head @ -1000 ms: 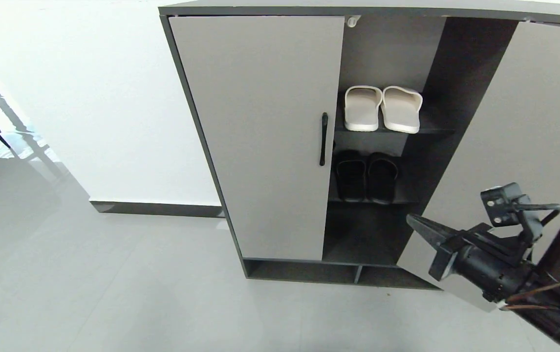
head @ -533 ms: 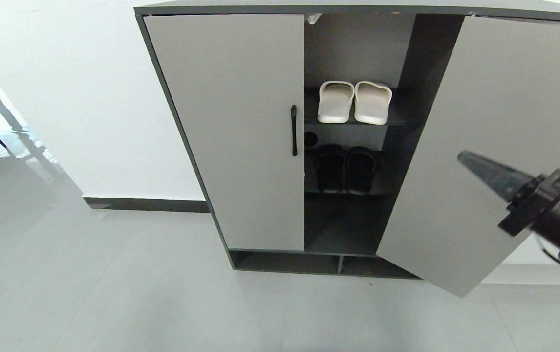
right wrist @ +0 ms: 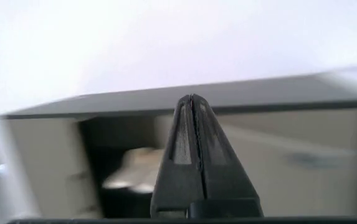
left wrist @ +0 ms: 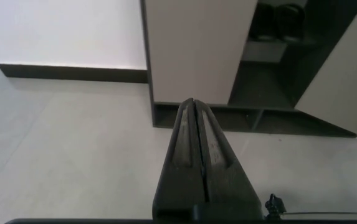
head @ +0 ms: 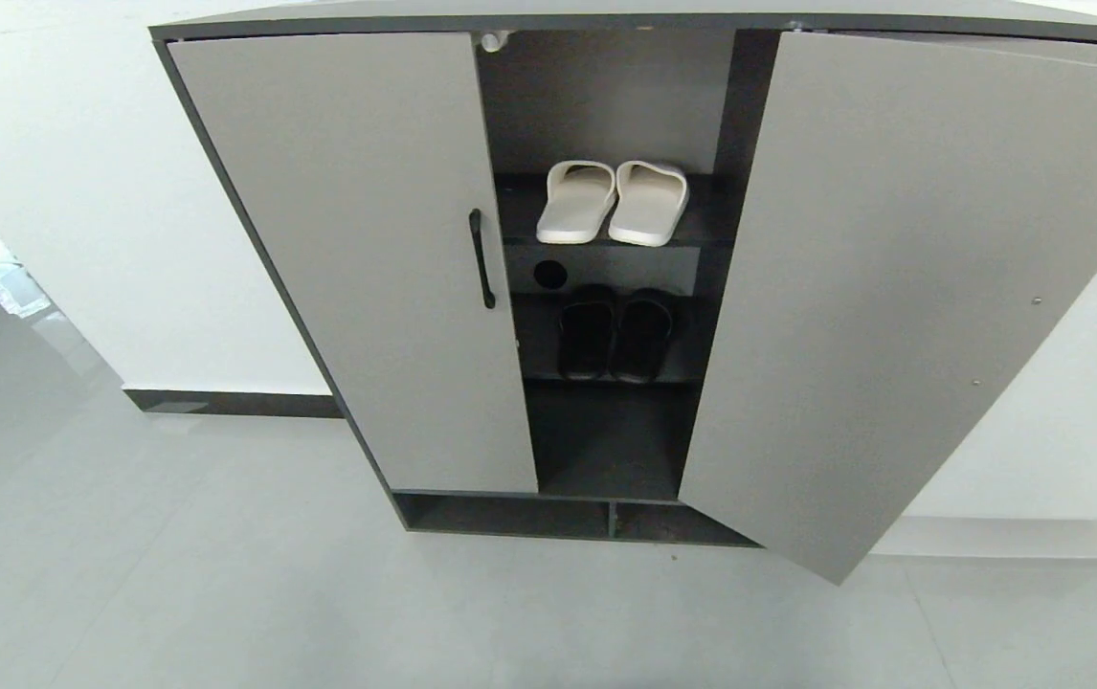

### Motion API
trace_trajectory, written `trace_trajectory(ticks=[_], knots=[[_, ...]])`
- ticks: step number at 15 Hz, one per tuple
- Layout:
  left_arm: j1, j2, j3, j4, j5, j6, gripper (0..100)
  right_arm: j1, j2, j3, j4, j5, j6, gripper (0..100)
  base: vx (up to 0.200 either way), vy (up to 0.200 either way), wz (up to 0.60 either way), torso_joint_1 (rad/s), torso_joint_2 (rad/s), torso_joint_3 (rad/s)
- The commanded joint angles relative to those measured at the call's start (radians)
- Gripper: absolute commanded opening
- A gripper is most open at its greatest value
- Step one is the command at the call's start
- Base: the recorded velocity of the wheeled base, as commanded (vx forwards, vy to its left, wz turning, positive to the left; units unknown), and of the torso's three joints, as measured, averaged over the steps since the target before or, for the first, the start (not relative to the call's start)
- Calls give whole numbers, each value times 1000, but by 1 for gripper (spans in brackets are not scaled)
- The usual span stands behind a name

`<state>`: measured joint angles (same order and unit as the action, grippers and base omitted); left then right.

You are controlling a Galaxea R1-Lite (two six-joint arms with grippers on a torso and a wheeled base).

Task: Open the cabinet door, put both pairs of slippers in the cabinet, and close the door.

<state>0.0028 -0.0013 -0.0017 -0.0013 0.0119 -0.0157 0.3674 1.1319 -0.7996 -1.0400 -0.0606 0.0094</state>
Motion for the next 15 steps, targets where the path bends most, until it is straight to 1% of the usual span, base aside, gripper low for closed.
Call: trace_trajectory(ticks=[1,2,3,5,6,8,10,12,13,14,15], knots=[[0,1,0,0,0,0,0,-383,42,-95,29,-16,-88,0,0,0,0,0,0,0],[0,1,0,0,0,0,0,-489,88,-112,31,-19,-88,0,0,0,0,0,0,0],[0,1,0,0,2,0,0,-564,143,-101,31,-28,-106,0,0,0,0,0,0,0],[0,1,0,0,2,-1,0,-616,232,-44,31,-45,-152,0,0,0,0,0,0,0],[0,1,0,0,0,-1,0,-631,284,-41,38,-47,-155,0,0,0,0,0,0,0],[0,1,0,-2,0,-1,0,-700,394,-43,55,-51,-186,0,0,0,0,0,0,0],[0,1,0,0,2,-1,0,-706,468,-40,54,-31,-192,0,0,0,0,0,0,0],[0,1,0,0,2,-1,0,-706,591,-44,48,216,-186,0,0,0,0,0,0,0],[0,1,0,0,2,-1,0,-706,637,-66,43,280,-163,0,0,0,0,0,0,0],[0,1,0,0,2,-1,0,-706,660,-81,40,320,-146,0,0,0,0,0,0,0],[0,1,0,0,2,-1,0,-708,741,-135,38,452,-88,0,0,0,0,0,0,0]])
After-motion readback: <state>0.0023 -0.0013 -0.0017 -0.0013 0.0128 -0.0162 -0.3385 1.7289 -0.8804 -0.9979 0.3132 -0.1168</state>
